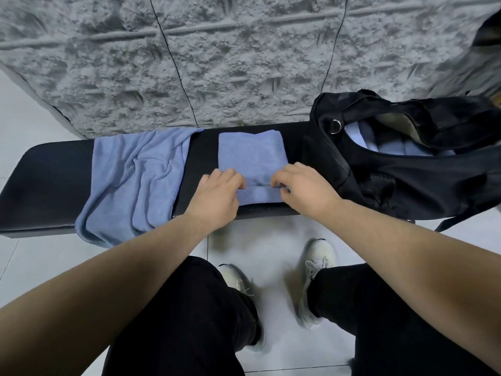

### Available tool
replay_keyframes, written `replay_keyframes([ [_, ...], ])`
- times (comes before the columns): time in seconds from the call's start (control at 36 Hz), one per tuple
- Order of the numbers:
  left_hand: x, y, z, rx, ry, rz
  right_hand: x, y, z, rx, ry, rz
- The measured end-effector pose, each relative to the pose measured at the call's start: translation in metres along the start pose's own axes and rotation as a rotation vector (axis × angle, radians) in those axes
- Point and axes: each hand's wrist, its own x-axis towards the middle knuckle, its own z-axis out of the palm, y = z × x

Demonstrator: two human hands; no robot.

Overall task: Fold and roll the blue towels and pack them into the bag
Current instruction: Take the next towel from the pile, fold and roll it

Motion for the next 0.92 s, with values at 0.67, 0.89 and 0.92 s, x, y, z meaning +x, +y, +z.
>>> replay_keyframes([
  [0.67, 0.003, 0.005, -0.003, 0.128, -0.066, 0.084, -0.003, -0.003, 0.014, -0.239, 0.079, -0.11],
  [0.89, -0.004, 0.004, -0.007, 0.022, -0.093, 0.011, -0.008, -0.014, 0.01, -0.25, 0.008, -0.025],
  [0.92, -0.005, 0.005, -0.008, 0.022, -0.1, 0.004, -0.009, -0.015, 0.009, -0.243, -0.003, -0.017],
])
